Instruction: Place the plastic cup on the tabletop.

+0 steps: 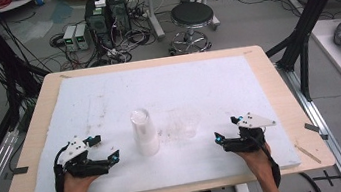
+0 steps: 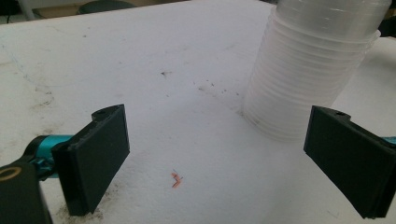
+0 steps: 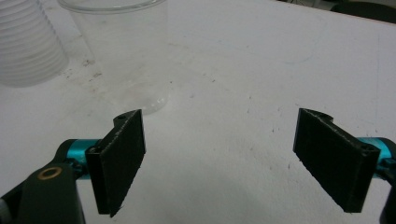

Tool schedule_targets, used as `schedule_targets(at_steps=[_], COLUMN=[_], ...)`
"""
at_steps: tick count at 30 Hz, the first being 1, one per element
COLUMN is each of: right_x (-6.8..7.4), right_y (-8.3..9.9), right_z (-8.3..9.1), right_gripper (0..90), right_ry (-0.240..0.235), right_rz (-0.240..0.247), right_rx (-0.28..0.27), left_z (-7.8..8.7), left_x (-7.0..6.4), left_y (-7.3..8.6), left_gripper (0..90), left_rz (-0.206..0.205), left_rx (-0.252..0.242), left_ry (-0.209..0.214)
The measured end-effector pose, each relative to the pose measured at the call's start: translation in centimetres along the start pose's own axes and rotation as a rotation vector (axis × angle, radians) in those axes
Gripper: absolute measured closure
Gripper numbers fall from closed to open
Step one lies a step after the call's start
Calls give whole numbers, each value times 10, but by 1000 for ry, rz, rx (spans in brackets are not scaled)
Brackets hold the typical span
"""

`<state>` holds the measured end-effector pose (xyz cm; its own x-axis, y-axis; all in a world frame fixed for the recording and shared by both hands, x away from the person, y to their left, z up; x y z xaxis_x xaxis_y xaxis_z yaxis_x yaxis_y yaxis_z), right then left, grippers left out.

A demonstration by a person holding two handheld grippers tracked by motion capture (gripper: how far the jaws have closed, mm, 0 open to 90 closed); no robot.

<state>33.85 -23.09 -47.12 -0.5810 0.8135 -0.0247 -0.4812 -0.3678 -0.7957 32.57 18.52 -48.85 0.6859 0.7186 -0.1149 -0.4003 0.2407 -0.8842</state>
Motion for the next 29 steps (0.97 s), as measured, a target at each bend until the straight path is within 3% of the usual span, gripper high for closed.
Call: schedule_targets(at_steps=[14,29], right_x=[0,-5], right_y=[5,7], right_z=[-5,-1], right_gripper=[165,165], right_ry=[7,3], right_rz=[16,-40], right_rx=[-36,-115], left_z=[2,6], left_x=[-1,0], left_y=[0,-1], left_gripper=[69,69], left_rz=[-13,-5], left_rx=[-16,-57], left_ry=[-17,-19])
Point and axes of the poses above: each handheld gripper's, and its own axes: z roughly backward along the jaws, y roughly out of its underside, x roughly to its left, the point moved 7 cm from there along -z, roughly forward along the jaws, and after that the axes turned 9 degrees about x, right-handed, at the moved point
